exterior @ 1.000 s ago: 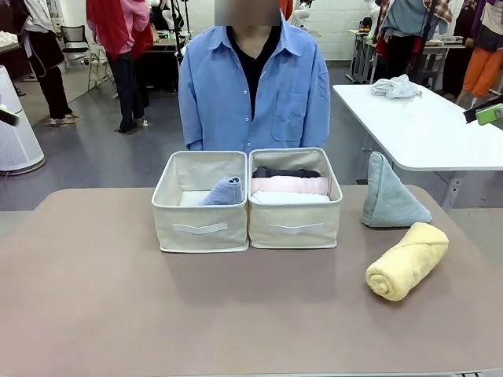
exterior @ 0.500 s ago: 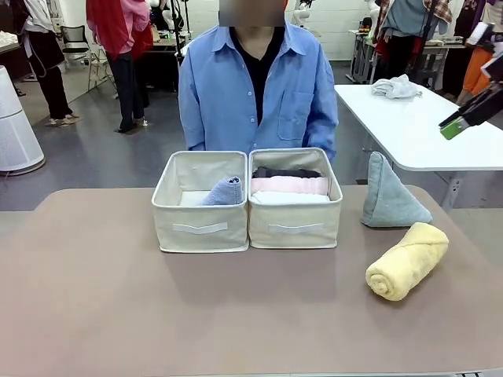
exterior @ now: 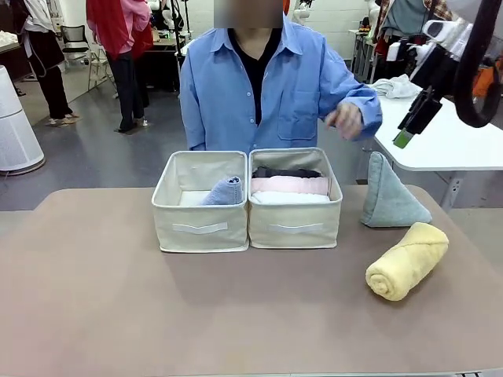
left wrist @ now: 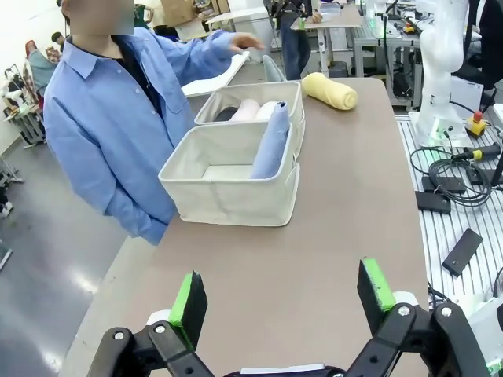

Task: Sort the towels based on their folding style.
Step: Pick up another triangle-folded towel from the table and place it in the left Fabric basket.

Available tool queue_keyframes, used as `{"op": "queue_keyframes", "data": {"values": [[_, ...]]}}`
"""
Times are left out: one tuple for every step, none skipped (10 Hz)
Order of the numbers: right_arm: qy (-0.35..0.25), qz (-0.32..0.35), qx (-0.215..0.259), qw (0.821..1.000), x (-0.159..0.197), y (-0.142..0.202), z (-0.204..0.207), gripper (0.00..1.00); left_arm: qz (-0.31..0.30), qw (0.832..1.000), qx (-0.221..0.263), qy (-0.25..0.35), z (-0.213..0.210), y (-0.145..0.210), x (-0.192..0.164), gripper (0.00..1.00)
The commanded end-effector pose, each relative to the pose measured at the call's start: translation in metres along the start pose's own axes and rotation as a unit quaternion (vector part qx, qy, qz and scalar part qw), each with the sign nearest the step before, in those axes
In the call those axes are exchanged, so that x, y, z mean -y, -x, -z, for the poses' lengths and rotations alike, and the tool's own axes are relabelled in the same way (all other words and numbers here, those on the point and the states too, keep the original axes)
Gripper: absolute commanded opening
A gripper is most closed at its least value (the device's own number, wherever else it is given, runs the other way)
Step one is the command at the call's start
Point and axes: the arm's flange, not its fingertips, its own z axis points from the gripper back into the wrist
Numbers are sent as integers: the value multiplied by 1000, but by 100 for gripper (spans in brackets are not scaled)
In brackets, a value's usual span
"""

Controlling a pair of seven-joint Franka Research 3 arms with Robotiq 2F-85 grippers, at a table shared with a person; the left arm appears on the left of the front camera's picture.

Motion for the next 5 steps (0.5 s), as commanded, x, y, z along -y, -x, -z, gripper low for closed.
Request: {"op": "queue_keyframes", "data": {"values": [[2, 6, -13, 1000, -7, 21, -13, 100, 9, 1000, 9, -6, 1, -1, 4, 100], [4, 22, -34, 999, -34, 63, -43, 100, 9, 1000, 9, -6, 1, -1, 4, 100], [10, 37, -63, 997, -70, 119, -82, 100, 9, 1000, 9, -6, 1, -1, 4, 100], [13, 55, -68, 996, -92, 156, -109, 100, 9, 1000, 9, -6, 1, -1, 4, 100], [19, 71, -64, 995, -102, 179, -125, 100, 9, 1000, 9, -6, 1, -1, 4, 100]]}}
